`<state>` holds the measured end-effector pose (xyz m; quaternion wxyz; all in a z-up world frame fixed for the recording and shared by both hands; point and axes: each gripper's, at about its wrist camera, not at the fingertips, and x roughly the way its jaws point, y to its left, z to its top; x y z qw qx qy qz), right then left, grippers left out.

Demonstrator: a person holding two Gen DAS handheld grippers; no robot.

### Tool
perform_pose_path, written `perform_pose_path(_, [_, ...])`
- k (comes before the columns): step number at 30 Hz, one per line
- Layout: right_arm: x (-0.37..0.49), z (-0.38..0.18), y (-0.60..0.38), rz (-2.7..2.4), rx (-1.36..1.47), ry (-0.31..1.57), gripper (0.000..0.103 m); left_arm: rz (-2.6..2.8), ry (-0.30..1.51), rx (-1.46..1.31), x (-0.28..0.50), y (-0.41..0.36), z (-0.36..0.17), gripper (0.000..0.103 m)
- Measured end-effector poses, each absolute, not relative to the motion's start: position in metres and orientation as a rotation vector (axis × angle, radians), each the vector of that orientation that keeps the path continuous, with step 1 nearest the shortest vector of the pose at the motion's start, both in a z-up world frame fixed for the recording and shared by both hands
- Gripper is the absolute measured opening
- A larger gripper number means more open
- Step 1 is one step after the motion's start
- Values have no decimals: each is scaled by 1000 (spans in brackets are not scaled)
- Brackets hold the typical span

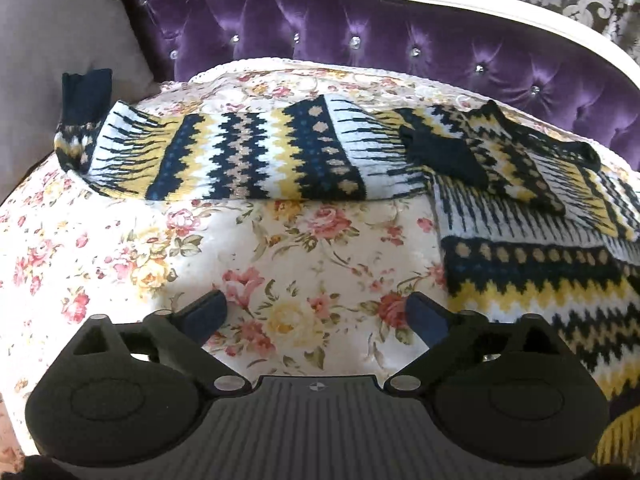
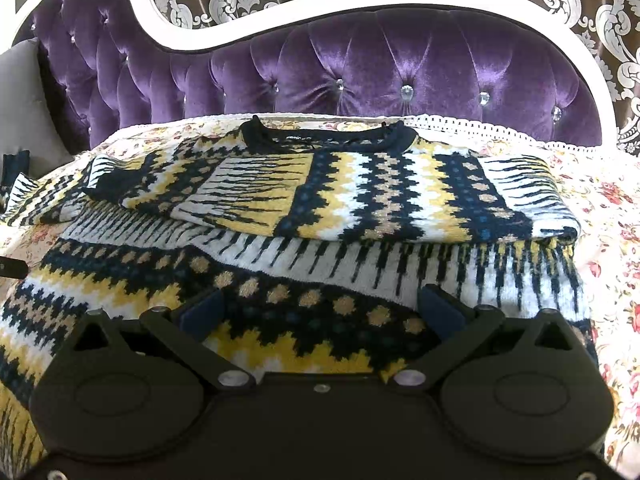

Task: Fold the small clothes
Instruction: 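Move the left gripper to the cuff of the other outstretched sleeve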

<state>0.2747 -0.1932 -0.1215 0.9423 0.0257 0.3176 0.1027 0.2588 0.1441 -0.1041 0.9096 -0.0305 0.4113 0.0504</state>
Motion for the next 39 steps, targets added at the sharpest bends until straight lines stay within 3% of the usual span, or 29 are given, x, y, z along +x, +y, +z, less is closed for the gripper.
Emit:
perform_pose_path(34, [281, -117, -189, 206, 7, 699, 103, 125, 818, -63, 259, 143, -106, 101])
perform_pose_path(39, [280, -115, -189, 205, 2, 698, 103, 142, 805, -64, 258, 147, -101, 91])
